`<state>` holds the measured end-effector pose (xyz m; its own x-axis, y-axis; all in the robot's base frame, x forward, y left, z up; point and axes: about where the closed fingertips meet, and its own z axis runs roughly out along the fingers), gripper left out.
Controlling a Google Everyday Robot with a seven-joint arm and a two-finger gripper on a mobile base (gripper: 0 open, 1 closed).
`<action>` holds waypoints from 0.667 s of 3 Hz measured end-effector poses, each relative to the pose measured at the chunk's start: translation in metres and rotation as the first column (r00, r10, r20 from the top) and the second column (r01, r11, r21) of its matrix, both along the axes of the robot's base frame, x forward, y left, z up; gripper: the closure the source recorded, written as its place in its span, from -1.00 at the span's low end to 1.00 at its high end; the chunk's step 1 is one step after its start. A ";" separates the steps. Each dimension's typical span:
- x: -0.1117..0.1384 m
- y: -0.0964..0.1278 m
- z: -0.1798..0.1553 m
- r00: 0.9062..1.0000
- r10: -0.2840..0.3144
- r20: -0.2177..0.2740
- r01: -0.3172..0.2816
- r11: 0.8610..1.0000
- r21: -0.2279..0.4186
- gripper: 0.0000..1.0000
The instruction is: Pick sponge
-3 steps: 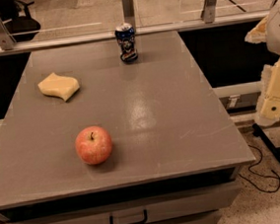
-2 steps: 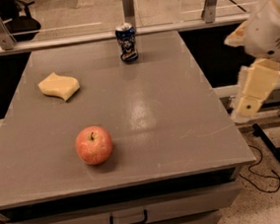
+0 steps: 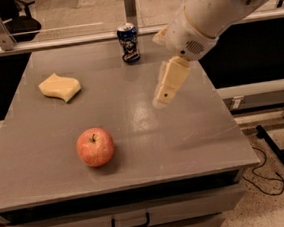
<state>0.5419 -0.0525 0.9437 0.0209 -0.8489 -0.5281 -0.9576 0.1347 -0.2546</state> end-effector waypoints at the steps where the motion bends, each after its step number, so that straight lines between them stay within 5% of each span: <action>1: 0.020 0.088 0.008 0.997 0.075 0.035 -0.078 0.991 0.111 -1.00; 2: 0.020 0.088 0.008 0.997 0.075 0.035 -0.078 0.991 0.111 -1.00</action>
Offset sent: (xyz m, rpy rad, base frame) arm 0.0168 0.0721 0.0062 0.0944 -0.0215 0.0637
